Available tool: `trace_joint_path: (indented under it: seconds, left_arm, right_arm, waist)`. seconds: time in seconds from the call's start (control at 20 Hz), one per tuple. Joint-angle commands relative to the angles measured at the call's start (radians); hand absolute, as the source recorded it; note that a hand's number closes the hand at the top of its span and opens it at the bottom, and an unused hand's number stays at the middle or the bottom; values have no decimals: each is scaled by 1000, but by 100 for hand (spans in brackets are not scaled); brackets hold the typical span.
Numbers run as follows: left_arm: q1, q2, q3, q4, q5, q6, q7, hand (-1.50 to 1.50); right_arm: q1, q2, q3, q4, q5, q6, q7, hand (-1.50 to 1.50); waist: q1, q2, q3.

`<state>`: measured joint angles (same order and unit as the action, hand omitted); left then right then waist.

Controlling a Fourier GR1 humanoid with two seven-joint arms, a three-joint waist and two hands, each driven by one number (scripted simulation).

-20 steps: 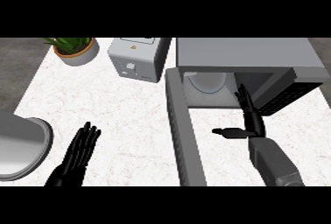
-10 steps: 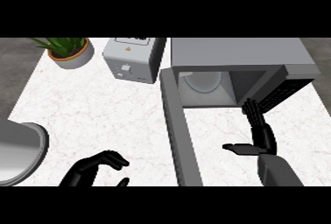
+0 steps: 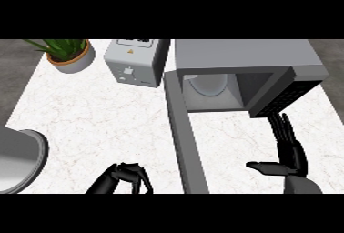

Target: Pick up the milk, place it into the microwave and close the microwave

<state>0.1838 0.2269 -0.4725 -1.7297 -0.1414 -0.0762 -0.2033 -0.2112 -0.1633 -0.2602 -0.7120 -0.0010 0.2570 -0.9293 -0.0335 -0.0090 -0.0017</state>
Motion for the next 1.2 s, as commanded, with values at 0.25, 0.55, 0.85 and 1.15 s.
trace_joint_path:
  seconds: [0.25,0.55,0.85,1.15]
  left_arm:
    - [-135,-154,-139,256,-128,18,-30,150]
    - [-307,-225,-286,412,-78,168,30,150]
    - [-522,-226,-448,608,150,373,5,150]
    - [-700,-227,-505,696,281,471,-13,150]
  right_arm:
    - [256,-59,9,-476,-166,165,201,-150]
    - [421,-29,44,-772,-252,178,321,-150]
    - [462,-99,33,-868,-324,277,354,-150]
    - [476,-86,70,-983,-351,257,447,-150]
  waist:
    - [0,4,-1]
    - [-3,8,-1]
    - [-41,15,-2]
    - [-85,23,-4]
